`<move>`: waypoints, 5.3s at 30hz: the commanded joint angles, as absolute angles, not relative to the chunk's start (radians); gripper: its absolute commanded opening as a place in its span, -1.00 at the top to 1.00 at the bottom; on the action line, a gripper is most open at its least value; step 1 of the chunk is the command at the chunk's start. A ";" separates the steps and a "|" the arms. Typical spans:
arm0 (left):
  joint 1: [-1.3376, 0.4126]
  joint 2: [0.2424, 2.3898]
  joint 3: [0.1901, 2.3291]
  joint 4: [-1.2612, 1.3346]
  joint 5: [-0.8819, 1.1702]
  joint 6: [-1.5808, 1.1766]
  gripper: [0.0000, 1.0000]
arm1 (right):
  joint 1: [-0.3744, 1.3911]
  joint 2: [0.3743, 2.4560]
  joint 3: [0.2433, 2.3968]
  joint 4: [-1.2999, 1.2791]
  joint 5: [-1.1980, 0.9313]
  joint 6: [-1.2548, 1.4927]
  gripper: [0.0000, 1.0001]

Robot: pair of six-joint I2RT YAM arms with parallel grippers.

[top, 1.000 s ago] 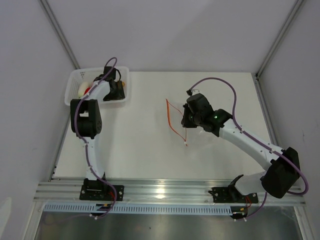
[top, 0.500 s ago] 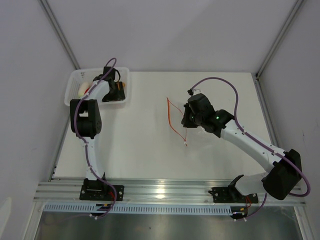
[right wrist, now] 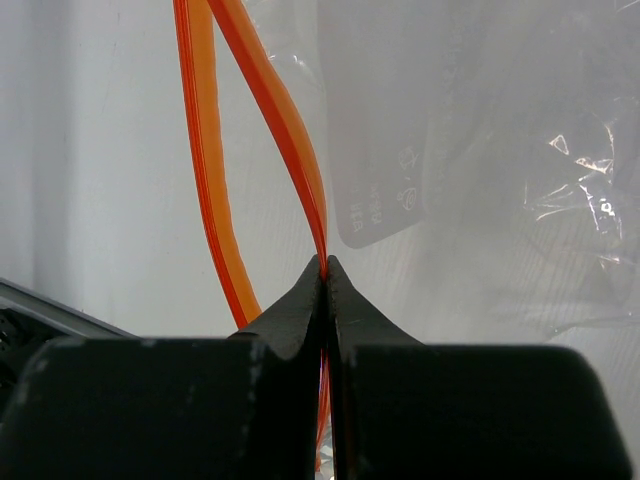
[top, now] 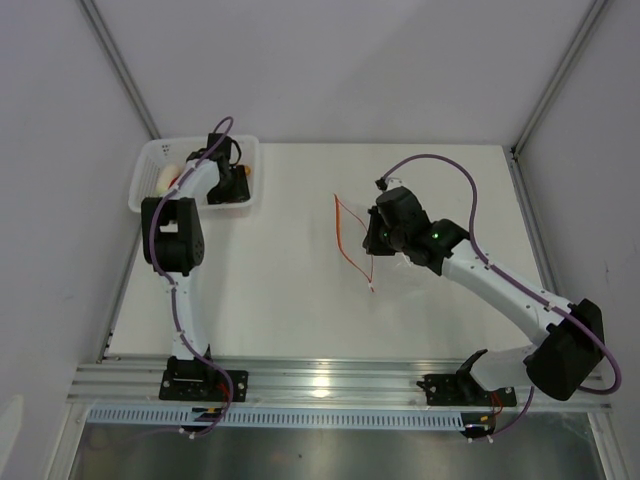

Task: Place the food in the zip-top bag and seal the zipper
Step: Pick up the fake food from the corner of the board, then place the fake food in the zipper food storage bag.

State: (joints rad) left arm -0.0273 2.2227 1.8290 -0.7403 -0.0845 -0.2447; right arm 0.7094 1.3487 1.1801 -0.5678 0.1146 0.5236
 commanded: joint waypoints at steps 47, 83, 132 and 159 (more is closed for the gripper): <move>-0.135 1.539 1.542 -0.565 0.177 -0.420 0.99 | 0.738 1.482 1.301 -0.626 0.206 0.609 1.00; -0.626 0.996 0.971 -0.229 0.312 -0.561 0.99 | 0.951 1.284 1.242 -0.595 0.189 0.897 1.00; -0.669 1.085 0.874 -0.089 0.299 -0.555 0.12 | 0.930 1.198 1.198 -0.520 0.094 0.936 1.00; -0.657 0.925 0.991 -0.434 -0.199 -0.494 -0.99 | 0.896 1.198 1.127 -0.555 0.164 0.862 1.00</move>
